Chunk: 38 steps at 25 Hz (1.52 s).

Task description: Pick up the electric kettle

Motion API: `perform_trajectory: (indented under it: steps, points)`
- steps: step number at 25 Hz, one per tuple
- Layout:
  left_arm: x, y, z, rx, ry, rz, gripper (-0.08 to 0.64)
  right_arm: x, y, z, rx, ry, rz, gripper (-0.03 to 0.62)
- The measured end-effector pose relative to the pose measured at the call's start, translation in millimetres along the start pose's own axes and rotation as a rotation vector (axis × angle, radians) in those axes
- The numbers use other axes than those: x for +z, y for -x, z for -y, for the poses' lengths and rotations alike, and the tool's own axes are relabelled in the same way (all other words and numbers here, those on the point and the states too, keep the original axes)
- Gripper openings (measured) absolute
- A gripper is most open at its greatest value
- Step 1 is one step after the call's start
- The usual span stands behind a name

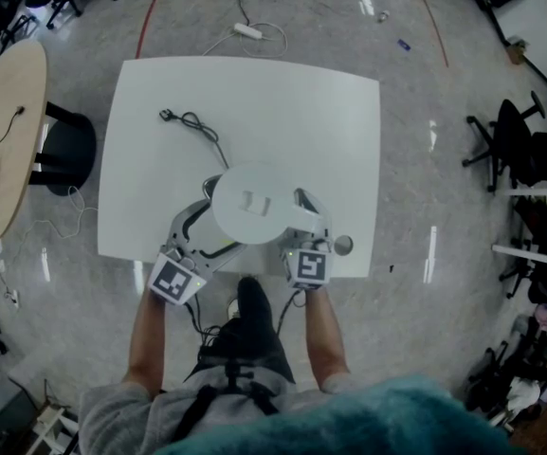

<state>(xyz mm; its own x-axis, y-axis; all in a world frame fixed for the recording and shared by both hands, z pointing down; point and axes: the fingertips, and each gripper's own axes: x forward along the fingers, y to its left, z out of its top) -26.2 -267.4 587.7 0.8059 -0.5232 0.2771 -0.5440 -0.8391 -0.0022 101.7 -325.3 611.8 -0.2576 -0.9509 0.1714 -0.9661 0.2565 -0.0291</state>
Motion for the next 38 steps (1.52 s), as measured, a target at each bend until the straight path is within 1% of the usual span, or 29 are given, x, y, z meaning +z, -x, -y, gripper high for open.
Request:
perform_trajectory:
  steps: [3,5,9,13,20,25,30,33,35,38]
  points:
    - [0.2,0.2,1.4,0.004,-0.015,-0.006,0.407,3.9,1.8,-0.3,0.012,-0.020,0.026,-0.002]
    - [-0.4,0.4,1.5,0.007,-0.020,0.007,0.407,5.0,2.4,-1.0,0.021,-0.026,0.043,-0.002]
    - [-0.9,1.1,1.0,0.013,-0.004,0.023,0.407,5.9,2.7,-2.0,0.031,-0.041,0.071,-0.002]
    - [1.6,1.7,0.6,0.014,-0.004,0.032,0.407,10.8,3.7,-0.9,0.021,-0.078,0.109,-0.002]
    - [4.7,1.0,1.7,0.024,-0.009,0.046,0.407,16.5,5.6,3.1,0.007,-0.106,0.170,-0.002]
    - [3.9,1.6,2.7,0.027,-0.007,0.043,0.407,14.7,6.7,2.4,0.008,-0.116,0.169,0.000]
    - [4.6,2.7,6.2,0.028,-0.011,0.039,0.407,17.6,10.5,4.4,-0.002,-0.130,0.193,0.000]
    - [10.8,3.7,5.1,0.030,-0.023,0.058,0.407,19.5,10.7,2.4,0.013,-0.103,0.183,0.000]
    - [12.2,4.3,4.8,0.034,-0.017,0.060,0.407,21.3,10.8,2.0,0.016,-0.099,0.179,0.000]
    - [14.0,5.2,3.4,0.040,-0.007,0.063,0.407,20.8,10.0,1.2,0.018,-0.120,0.172,0.000]
